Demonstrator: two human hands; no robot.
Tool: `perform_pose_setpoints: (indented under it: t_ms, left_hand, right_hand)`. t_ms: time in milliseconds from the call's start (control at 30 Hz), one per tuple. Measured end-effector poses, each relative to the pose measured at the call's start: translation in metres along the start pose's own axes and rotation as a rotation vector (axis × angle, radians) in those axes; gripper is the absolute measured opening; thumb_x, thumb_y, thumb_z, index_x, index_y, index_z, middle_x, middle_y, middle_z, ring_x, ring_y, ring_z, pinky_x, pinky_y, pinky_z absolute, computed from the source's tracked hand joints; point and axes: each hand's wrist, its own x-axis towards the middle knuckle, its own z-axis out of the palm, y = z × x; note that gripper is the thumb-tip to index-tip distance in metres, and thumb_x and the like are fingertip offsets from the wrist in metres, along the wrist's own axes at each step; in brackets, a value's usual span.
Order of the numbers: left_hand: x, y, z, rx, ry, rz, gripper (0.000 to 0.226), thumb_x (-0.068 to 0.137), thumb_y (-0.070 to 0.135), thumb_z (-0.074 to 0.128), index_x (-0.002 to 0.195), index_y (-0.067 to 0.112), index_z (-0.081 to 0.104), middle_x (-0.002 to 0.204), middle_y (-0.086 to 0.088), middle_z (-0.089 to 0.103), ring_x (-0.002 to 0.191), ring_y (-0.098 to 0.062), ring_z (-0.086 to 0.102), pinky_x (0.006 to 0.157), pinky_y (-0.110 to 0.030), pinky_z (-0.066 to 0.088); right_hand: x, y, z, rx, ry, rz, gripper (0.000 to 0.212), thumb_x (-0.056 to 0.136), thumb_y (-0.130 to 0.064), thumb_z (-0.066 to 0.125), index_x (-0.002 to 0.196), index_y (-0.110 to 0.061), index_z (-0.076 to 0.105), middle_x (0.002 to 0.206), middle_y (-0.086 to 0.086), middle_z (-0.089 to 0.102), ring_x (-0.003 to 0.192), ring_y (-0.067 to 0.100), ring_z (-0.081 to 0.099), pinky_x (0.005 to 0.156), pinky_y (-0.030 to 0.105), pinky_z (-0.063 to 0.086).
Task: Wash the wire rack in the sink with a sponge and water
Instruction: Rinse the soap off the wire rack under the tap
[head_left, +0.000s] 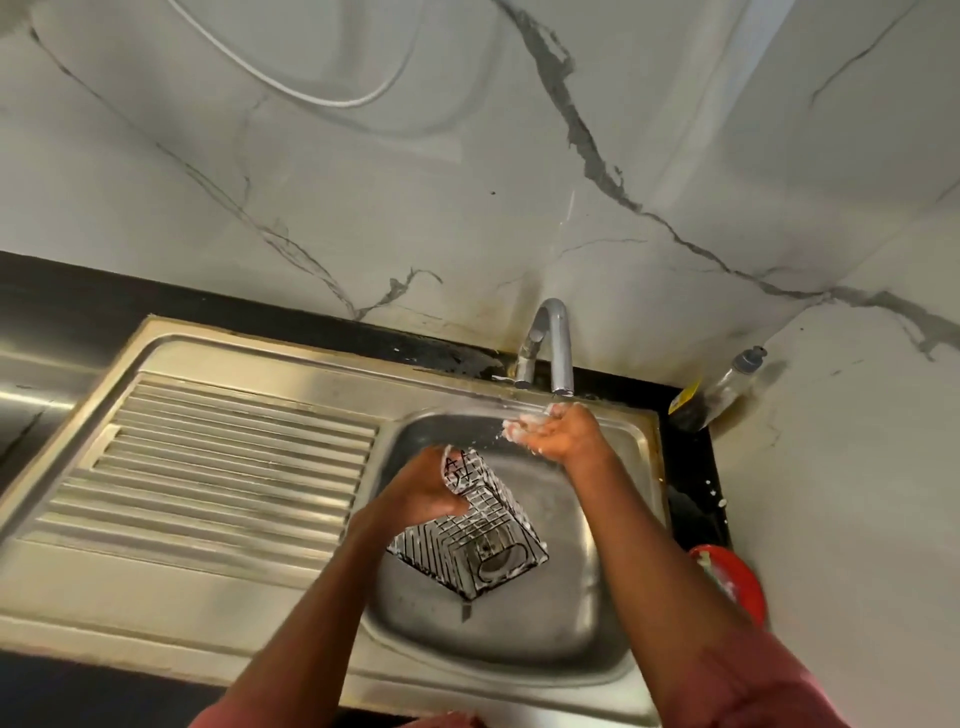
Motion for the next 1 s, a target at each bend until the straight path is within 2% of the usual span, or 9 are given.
perform_pose_setpoints:
  t_ms: [33,100,200,300,367,433,500,700,1000]
  left_hand:
    - [0.000,0.002,-0.002,-0.009,0.000,-0.001,0.086,0.077,0.007,0.087,0.151,0.008,0.043,0.147,-0.006,0.053,0.125,-0.011,0.047,0.099,-0.019,0.037]
    - [0.002,0.001,-0.004,-0.023,-0.010,-0.007,0.086,0.077,0.006,0.086,0.151,0.008,0.042,0.149,-0.007,0.052,0.132,-0.016,0.048,0.100,-0.017,0.035]
    - [0.008,-0.002,-0.006,-0.039,-0.040,-0.002,0.088,0.077,0.006,0.086,0.152,0.009,0.040,0.152,-0.006,0.049,0.132,-0.015,0.048,0.088,-0.005,0.040]
    - [0.013,-0.003,-0.008,-0.020,-0.073,0.005,0.087,0.077,0.007,0.085,0.152,0.011,0.041,0.154,-0.006,0.048,0.132,-0.014,0.047,0.089,-0.006,0.037]
    - [0.017,-0.004,-0.008,-0.016,-0.088,0.002,0.087,0.077,0.008,0.085,0.152,0.011,0.041,0.154,-0.007,0.048,0.139,-0.020,0.046,0.094,-0.011,0.036]
    - [0.018,-0.001,-0.007,-0.001,-0.105,0.000,0.089,0.077,0.010,0.085,0.153,0.011,0.039,0.154,-0.006,0.048,0.138,-0.022,0.048,0.103,-0.019,0.042]
    - [0.017,-0.001,-0.005,0.007,-0.125,-0.011,0.093,0.076,0.012,0.087,0.155,0.011,0.037,0.155,-0.007,0.047,0.136,-0.023,0.050,0.110,-0.032,0.048]
    - [0.015,0.004,-0.003,0.004,-0.123,-0.004,0.091,0.075,0.014,0.088,0.153,0.011,0.040,0.155,-0.007,0.049,0.141,-0.023,0.047,0.107,-0.023,0.035]
    - [0.010,0.005,-0.007,-0.001,-0.087,0.001,0.087,0.071,0.012,0.090,0.147,0.016,0.047,0.145,0.001,0.056,0.135,-0.019,0.051,0.105,-0.024,0.040]
  right_hand:
    - [-0.003,-0.003,0.007,-0.258,0.048,-0.072,0.072,0.049,-0.033,0.100,0.099,-0.009,0.056,0.128,0.023,0.059,0.108,0.033,0.064,0.099,0.047,0.053]
    - [-0.015,-0.010,0.024,-0.789,0.145,-0.151,0.047,0.066,-0.025,0.094,0.095,-0.014,0.058,0.103,0.003,0.064,0.095,0.018,0.062,0.087,0.028,0.050]
    - [-0.002,-0.017,0.036,-1.214,0.197,-0.149,0.043,0.088,-0.047,0.073,0.118,-0.018,0.065,0.111,-0.002,0.062,0.111,0.017,0.058,0.087,0.026,0.042]
    - [0.011,-0.014,0.034,-1.201,0.217,-0.117,0.027,0.093,-0.040,0.070,0.105,-0.016,0.066,0.100,0.003,0.063,0.084,0.014,0.063,0.071,0.025,0.051]
    - [0.017,-0.010,0.035,-0.747,0.159,-0.030,0.007,0.100,-0.001,0.056,0.093,0.000,0.059,0.101,0.025,0.062,0.072,0.020,0.065,0.070,0.027,0.058]
    - [0.032,-0.003,0.033,-0.303,0.165,0.073,0.024,0.099,0.018,0.037,0.093,0.010,0.059,0.086,0.030,0.064,0.077,0.031,0.071,0.077,0.028,0.061]
    - [0.045,0.005,0.031,-0.514,0.180,0.004,0.018,0.098,0.013,0.047,0.099,0.010,0.064,0.080,0.022,0.070,0.072,0.029,0.073,0.058,0.028,0.061]
    - [0.064,0.012,0.013,-1.550,0.029,-0.389,0.030,0.080,-0.007,0.067,0.109,-0.011,0.073,0.108,0.009,0.073,0.098,0.027,0.071,0.079,0.037,0.060]
    - [0.027,0.010,0.026,-1.894,0.023,-0.699,0.031,0.092,-0.008,0.065,0.124,-0.008,0.067,0.126,0.017,0.066,0.117,0.035,0.062,0.091,0.035,0.049]
